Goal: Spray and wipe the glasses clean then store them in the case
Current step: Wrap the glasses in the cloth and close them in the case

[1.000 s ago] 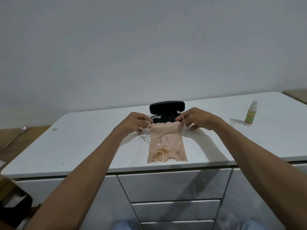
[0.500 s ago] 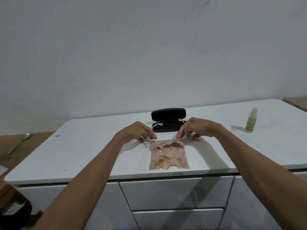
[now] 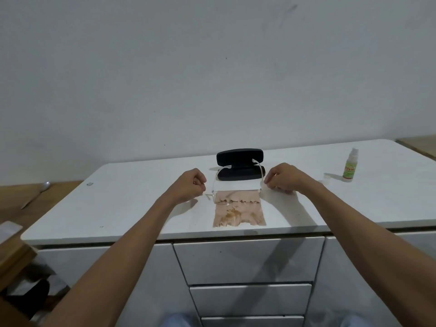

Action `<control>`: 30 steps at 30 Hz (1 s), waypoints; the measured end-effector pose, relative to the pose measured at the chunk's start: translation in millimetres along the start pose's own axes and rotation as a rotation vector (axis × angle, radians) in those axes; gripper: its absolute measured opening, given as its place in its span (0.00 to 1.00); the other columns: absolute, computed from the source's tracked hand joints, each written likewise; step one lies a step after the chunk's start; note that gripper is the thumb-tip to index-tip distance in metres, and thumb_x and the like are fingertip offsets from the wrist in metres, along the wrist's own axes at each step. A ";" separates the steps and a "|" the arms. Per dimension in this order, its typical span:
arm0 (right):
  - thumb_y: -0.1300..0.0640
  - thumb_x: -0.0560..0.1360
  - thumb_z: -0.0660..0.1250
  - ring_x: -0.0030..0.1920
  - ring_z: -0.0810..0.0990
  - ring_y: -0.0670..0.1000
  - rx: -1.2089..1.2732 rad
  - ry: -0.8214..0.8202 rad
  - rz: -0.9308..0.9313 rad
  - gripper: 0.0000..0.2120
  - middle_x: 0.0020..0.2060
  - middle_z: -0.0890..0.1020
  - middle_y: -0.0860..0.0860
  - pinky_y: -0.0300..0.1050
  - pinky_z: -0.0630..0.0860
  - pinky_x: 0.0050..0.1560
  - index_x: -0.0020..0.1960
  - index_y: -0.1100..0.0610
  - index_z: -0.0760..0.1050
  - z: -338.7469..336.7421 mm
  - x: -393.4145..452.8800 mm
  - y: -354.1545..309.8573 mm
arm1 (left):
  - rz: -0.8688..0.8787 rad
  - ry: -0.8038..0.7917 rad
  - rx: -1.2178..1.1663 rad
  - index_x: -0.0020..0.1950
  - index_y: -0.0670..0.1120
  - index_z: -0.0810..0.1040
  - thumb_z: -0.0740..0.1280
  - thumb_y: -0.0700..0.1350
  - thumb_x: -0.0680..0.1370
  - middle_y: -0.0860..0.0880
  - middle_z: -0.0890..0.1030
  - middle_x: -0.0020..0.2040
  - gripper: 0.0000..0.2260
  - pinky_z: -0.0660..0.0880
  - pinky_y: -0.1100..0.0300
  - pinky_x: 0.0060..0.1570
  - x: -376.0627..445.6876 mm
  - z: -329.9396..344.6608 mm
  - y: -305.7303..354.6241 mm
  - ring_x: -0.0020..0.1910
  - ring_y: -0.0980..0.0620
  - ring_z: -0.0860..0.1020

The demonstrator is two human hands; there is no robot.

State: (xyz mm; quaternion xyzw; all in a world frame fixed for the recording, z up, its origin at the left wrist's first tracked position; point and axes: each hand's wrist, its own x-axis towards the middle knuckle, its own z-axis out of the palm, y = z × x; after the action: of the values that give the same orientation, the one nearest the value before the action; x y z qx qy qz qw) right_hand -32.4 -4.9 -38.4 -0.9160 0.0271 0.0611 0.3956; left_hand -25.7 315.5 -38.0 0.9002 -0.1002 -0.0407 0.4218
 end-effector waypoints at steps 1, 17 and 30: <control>0.65 0.72 0.69 0.31 0.75 0.53 -0.049 0.021 0.016 0.06 0.33 0.80 0.54 0.42 0.73 0.32 0.45 0.60 0.84 -0.7 -3.8 2.1 | 0.010 -0.002 0.011 0.47 0.45 0.77 0.65 0.33 0.71 0.35 0.83 0.47 0.10 0.76 0.55 0.43 -6.4 -1.2 -1.2 0.42 0.46 0.80; 0.56 0.67 0.82 0.50 0.83 0.50 -0.244 -0.237 -0.228 0.09 0.39 0.86 0.41 0.48 0.76 0.59 0.46 0.47 0.88 21.6 -78.7 -20.3 | 0.118 -0.236 0.203 0.43 0.53 0.89 0.81 0.45 0.68 0.52 0.84 0.44 0.07 0.74 0.57 0.49 -66.6 18.3 20.4 0.46 0.57 0.78; 0.56 0.74 0.75 0.41 0.80 0.51 -0.184 0.136 -0.270 0.04 0.37 0.81 0.47 0.42 0.72 0.39 0.41 0.49 0.84 34.7 -67.2 -24.7 | 0.087 0.095 0.076 0.43 0.44 0.87 0.75 0.40 0.74 0.51 0.86 0.42 0.02 0.74 0.61 0.45 -49.9 28.0 14.9 0.44 0.54 0.82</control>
State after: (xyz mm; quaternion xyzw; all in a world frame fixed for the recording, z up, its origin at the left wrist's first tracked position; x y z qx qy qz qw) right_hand -99.7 37.3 -35.2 -0.9457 -0.0751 -0.0523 0.3119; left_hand -81.0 295.9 -45.1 0.9113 -0.1207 0.0245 0.3928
